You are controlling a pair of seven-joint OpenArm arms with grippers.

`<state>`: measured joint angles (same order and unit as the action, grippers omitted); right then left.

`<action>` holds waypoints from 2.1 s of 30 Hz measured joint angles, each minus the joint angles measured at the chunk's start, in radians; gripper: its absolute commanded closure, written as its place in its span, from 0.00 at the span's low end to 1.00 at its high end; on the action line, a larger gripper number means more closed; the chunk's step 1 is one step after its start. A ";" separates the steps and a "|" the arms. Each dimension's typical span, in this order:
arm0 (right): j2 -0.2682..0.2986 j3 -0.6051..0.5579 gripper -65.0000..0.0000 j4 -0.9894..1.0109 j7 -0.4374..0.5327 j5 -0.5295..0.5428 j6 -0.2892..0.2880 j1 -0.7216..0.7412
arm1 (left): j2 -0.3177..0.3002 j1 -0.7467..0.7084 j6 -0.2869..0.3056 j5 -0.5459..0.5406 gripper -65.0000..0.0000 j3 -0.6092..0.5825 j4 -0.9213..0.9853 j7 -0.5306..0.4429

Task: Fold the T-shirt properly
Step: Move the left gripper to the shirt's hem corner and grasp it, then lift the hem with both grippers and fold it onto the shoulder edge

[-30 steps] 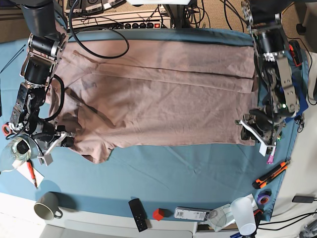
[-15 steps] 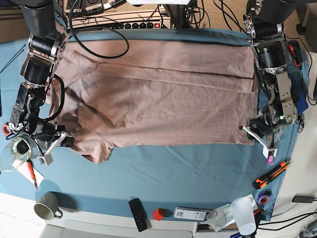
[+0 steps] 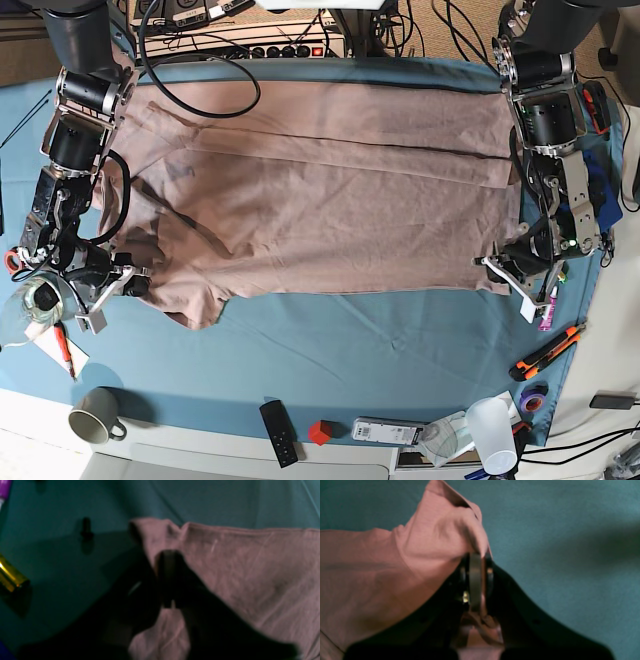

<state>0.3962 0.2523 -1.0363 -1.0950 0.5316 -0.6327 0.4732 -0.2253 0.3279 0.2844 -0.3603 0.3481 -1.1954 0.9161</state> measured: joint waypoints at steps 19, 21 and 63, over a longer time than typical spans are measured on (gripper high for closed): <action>0.063 0.000 1.00 -0.113 -0.019 0.098 -0.026 -0.014 | -0.006 0.000 -0.029 -0.114 1.00 0.000 -0.182 0.248; 0.063 0.000 1.00 -0.171 -0.051 0.108 -0.026 -0.027 | -0.014 -0.003 -0.029 -0.117 1.00 0.000 -0.184 0.275; 0.055 0.389 1.00 -0.646 -0.277 0.410 -0.065 -0.578 | -0.077 -0.380 0.028 -0.280 1.00 0.039 -0.589 0.356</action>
<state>0.4511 0.6415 -1.6821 -1.3716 0.9413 -0.6975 -0.1047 -0.3019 -0.0525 0.3122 -0.6407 0.3874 -1.7847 1.2716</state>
